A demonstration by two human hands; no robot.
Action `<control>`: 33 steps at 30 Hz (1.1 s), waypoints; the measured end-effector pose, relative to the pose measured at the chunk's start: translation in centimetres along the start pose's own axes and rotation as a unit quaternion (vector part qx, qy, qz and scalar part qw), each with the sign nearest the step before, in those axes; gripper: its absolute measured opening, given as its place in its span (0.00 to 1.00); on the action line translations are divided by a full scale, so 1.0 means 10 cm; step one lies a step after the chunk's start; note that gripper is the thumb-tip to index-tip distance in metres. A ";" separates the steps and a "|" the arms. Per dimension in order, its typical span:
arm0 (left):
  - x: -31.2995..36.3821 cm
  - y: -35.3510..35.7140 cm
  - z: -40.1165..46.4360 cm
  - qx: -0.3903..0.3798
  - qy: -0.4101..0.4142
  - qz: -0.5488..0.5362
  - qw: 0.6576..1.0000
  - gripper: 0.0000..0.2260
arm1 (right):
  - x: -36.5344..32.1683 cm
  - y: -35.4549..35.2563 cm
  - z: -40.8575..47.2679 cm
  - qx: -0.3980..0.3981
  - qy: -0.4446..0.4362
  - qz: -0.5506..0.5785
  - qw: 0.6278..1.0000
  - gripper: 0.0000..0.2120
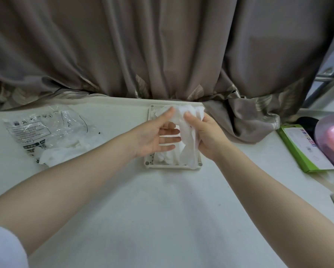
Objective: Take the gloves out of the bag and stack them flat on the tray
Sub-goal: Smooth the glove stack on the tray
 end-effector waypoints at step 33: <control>-0.09 -0.80 1.17 0.099 0.043 0.472 0.875 0.23 | 0.63 -1.02 1.01 0.102 0.140 -0.205 0.963 0.26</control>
Point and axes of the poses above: each hand's wrist, its own z-axis towards the middle knuckle, its own y-axis out of the palm, x = y × z, the point moved 5 cm from there along z, towards the middle knuckle, and after that the axes turned 11 degrees about -x, right-handed, at the moved point
